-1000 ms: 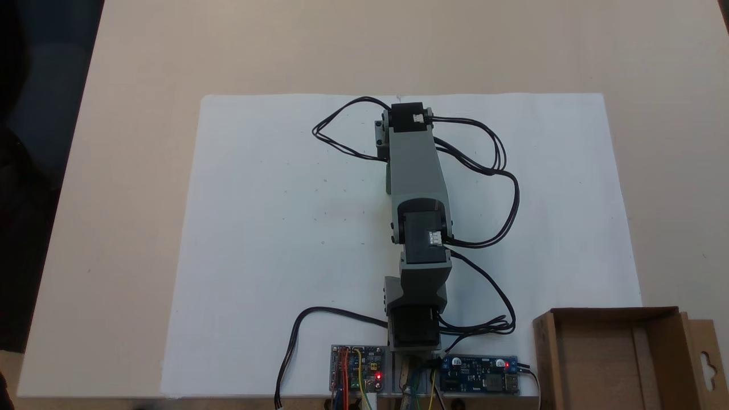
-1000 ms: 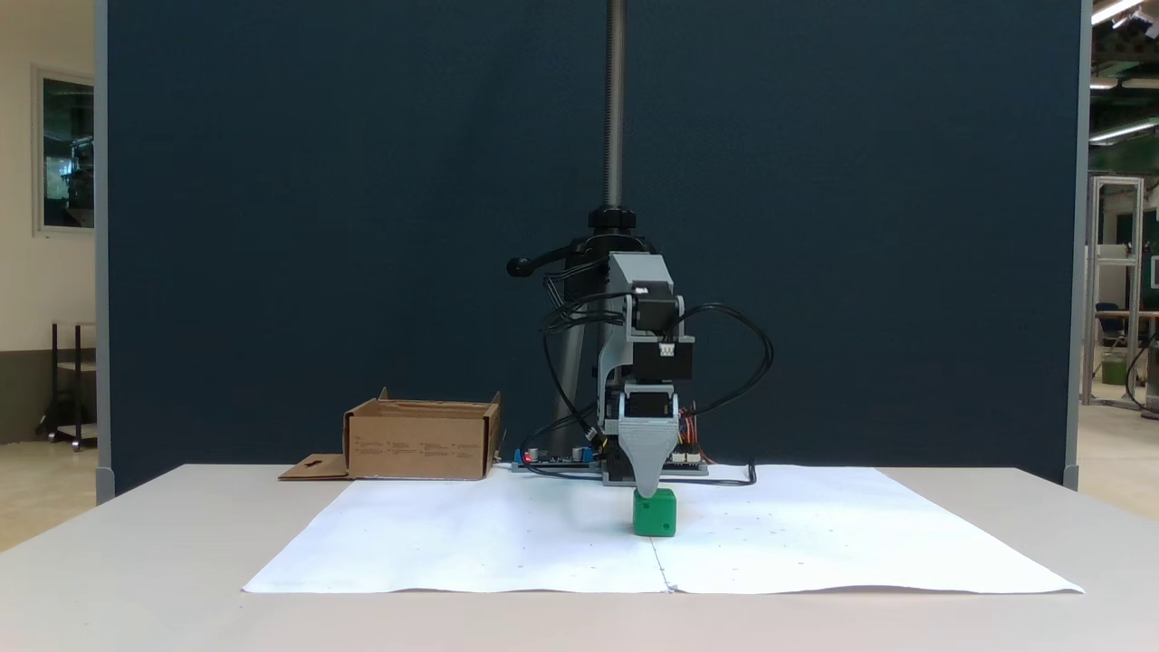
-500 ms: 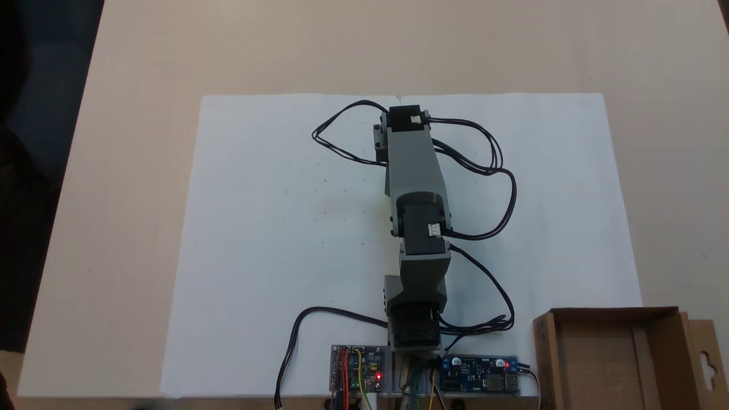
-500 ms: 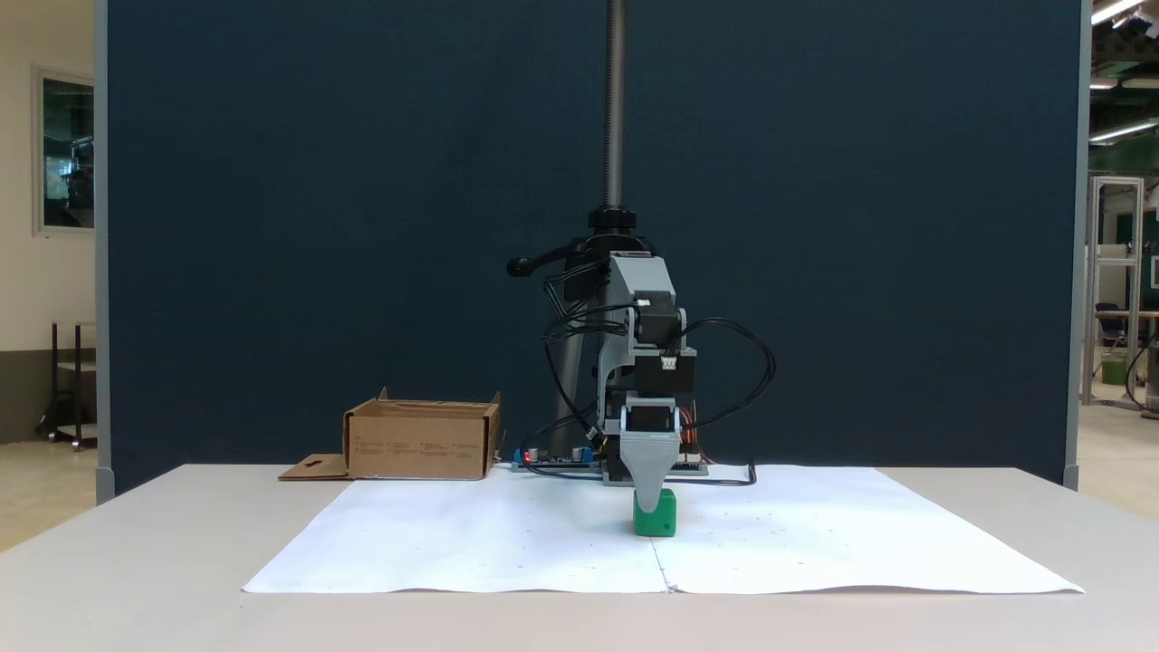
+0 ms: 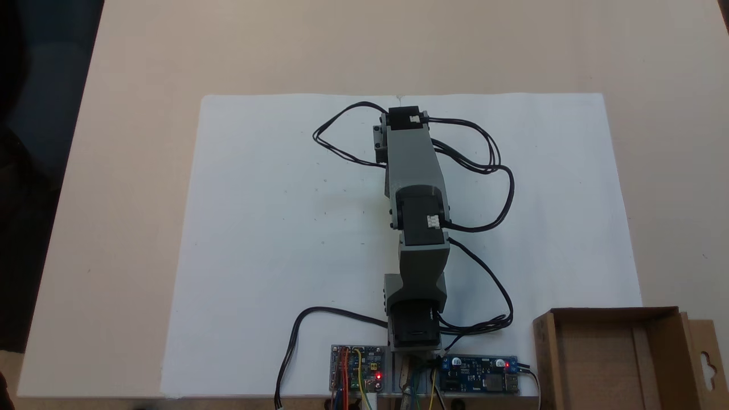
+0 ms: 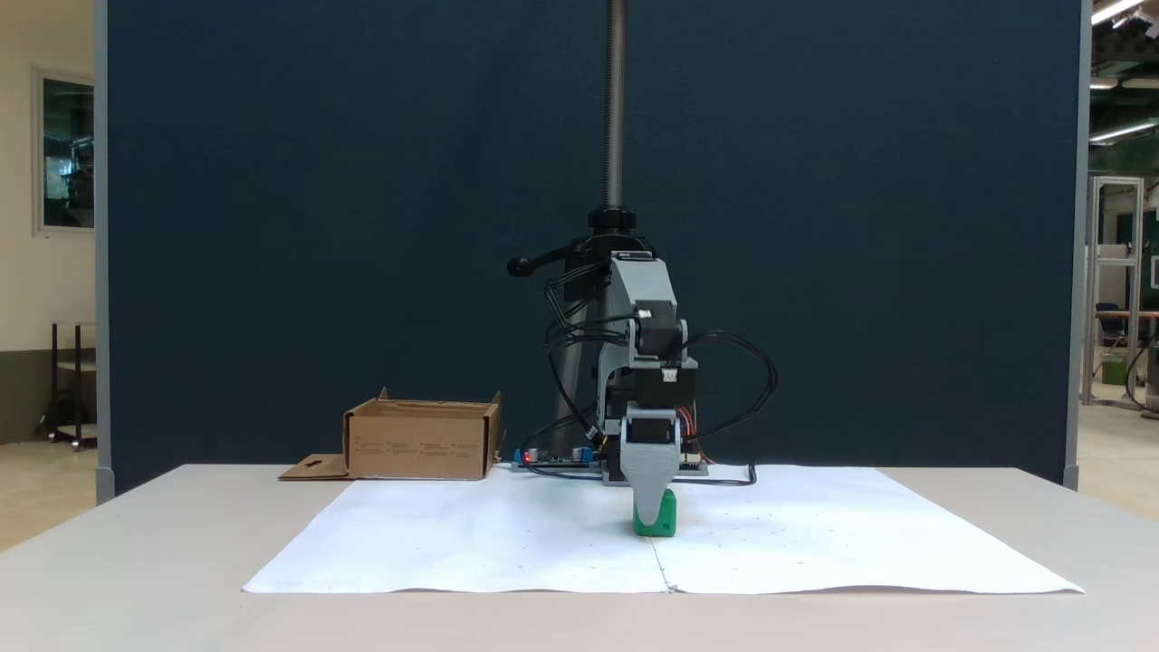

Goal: Grasp a green dice and put it in the bin.

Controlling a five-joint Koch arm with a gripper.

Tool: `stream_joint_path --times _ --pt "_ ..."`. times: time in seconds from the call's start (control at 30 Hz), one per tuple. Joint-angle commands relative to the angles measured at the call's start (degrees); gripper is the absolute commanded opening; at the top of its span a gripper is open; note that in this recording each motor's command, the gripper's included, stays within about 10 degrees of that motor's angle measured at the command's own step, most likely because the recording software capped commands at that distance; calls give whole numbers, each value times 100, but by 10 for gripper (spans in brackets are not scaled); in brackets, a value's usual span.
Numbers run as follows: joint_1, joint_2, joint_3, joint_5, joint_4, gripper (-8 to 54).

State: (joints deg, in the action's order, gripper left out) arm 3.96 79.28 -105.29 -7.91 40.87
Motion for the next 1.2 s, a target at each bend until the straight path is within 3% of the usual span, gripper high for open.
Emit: stream_joint_path --times 0.0,0.3,0.53,0.67,0.83,0.93,1.03,1.17 --pt "97 53 97 -352 -158 420" --pt "123 -105 105 -352 -255 410" --pt "185 -114 97 -343 -237 315" --pt "193 -114 97 -343 -220 301" --pt "185 -105 105 -352 -229 223" --pt "185 -105 105 -360 -229 218" --pt "158 -79 105 -369 -272 127" --pt "132 -53 123 -378 -378 122"
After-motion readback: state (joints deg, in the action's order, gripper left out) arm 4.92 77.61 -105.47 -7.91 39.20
